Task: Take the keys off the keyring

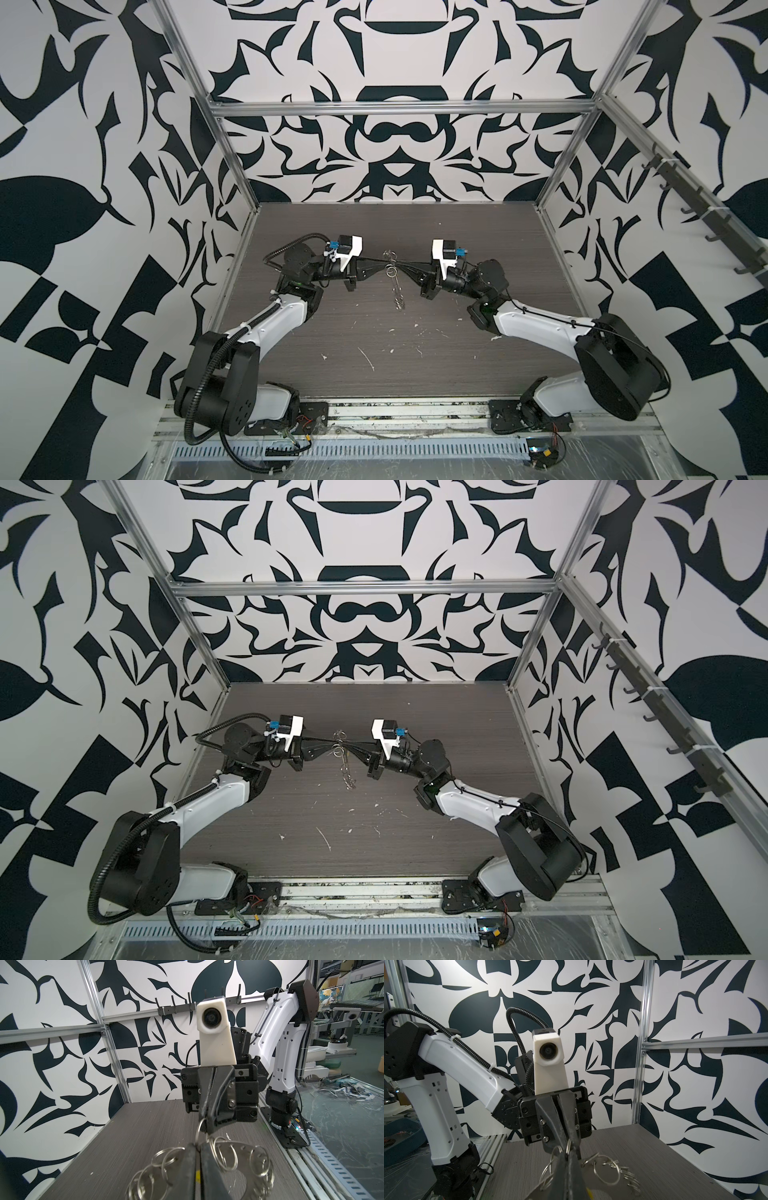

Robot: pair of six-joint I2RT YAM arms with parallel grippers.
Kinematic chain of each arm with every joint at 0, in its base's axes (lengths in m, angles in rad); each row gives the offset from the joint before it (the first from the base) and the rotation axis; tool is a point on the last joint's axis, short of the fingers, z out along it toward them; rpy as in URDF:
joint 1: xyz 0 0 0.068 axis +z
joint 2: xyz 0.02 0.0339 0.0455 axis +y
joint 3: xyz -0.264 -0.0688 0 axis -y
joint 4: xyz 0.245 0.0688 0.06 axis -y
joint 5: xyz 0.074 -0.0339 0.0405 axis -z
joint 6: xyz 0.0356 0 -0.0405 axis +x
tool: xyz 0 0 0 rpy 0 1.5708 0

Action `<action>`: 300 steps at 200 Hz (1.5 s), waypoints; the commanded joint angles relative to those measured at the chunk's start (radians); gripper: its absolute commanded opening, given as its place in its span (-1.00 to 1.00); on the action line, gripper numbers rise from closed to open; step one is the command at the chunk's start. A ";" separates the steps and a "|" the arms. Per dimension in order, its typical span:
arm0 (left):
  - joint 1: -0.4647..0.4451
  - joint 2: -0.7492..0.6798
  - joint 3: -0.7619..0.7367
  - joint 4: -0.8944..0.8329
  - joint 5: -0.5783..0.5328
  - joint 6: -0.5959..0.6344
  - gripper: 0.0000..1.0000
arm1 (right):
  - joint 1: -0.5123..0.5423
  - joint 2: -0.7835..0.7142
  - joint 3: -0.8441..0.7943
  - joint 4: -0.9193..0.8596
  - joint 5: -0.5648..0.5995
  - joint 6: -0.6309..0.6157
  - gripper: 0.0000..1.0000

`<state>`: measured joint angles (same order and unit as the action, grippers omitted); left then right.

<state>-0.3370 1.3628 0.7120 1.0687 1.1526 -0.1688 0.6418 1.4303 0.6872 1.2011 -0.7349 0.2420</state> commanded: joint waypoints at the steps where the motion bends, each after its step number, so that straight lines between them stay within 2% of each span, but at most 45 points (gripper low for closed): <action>1: -0.007 0.003 0.021 0.040 0.013 -0.021 -0.79 | 0.004 0.003 0.049 0.057 -0.027 0.020 -1.00; 29: -0.006 -0.004 0.020 0.039 0.011 -0.021 -1.00 | 0.004 0.006 0.051 0.056 -0.032 0.024 -1.00; 59: -0.006 -0.013 0.021 0.024 0.006 0.000 -1.00 | 0.004 -0.012 0.048 -0.014 -0.026 -0.029 -1.00; 75: -0.007 -0.032 0.033 -0.074 -0.001 0.067 -1.00 | 0.004 -0.031 0.042 -0.056 -0.012 -0.057 -1.00; 92: -0.006 -0.079 0.056 -0.300 -0.025 0.229 -1.00 | 0.004 -0.060 0.040 -0.111 0.006 -0.082 -1.00; 96: -0.008 -0.107 0.067 -0.378 -0.034 0.284 -1.00 | 0.004 -0.066 0.040 -0.127 0.011 -0.088 -0.92; 122: -0.038 -0.196 0.193 -1.007 -0.147 0.749 -1.00 | 0.002 -0.110 0.034 -0.225 0.032 -0.142 -0.70; 129: -0.044 -0.201 0.223 -1.126 -0.176 0.812 -1.00 | 0.000 -0.120 0.034 -0.242 0.038 -0.150 -0.60; 140: -0.049 -0.210 0.247 -1.199 -0.216 0.859 -1.00 | -0.006 -0.133 0.033 -0.264 0.040 -0.159 -0.57; 158: -0.055 -0.226 0.249 -1.224 -0.270 0.874 -1.00 | -0.010 -0.150 0.043 -0.297 0.040 -0.170 -0.50; 194: -0.091 -0.223 0.299 -1.368 -0.376 0.988 -1.00 | -0.010 -0.197 0.084 -0.442 0.038 -0.232 -0.35; 225: -0.114 -0.209 0.334 -1.448 -0.450 1.036 -1.00 | -0.010 -0.212 0.143 -0.614 0.034 -0.278 -0.34; 251: -0.135 -0.210 0.340 -1.456 -0.498 1.039 -1.00 | -0.010 -0.200 0.164 -0.671 0.041 -0.282 -0.36; 265: -0.136 -0.204 0.335 -1.459 -0.497 1.014 -1.00 | -0.011 -0.204 0.149 -0.668 0.086 -0.270 -0.34; 279: -0.127 -0.191 0.328 -1.489 -0.479 0.969 -1.00 | -0.033 -0.203 0.158 -0.758 0.118 -0.267 -0.33; 296: -0.064 -0.188 0.222 -1.415 -0.438 0.835 -1.00 | -0.063 -0.192 0.098 -0.755 0.179 -0.228 -0.31; 300: -0.051 -0.190 0.193 -1.389 -0.436 0.807 -0.80 | -0.068 -0.186 0.082 -0.745 0.195 -0.220 -0.30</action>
<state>-0.4538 1.1618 1.0134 -0.3405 0.6815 0.7795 0.6113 1.2427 0.8097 0.4801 -0.6422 -0.0147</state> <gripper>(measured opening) 0.047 0.341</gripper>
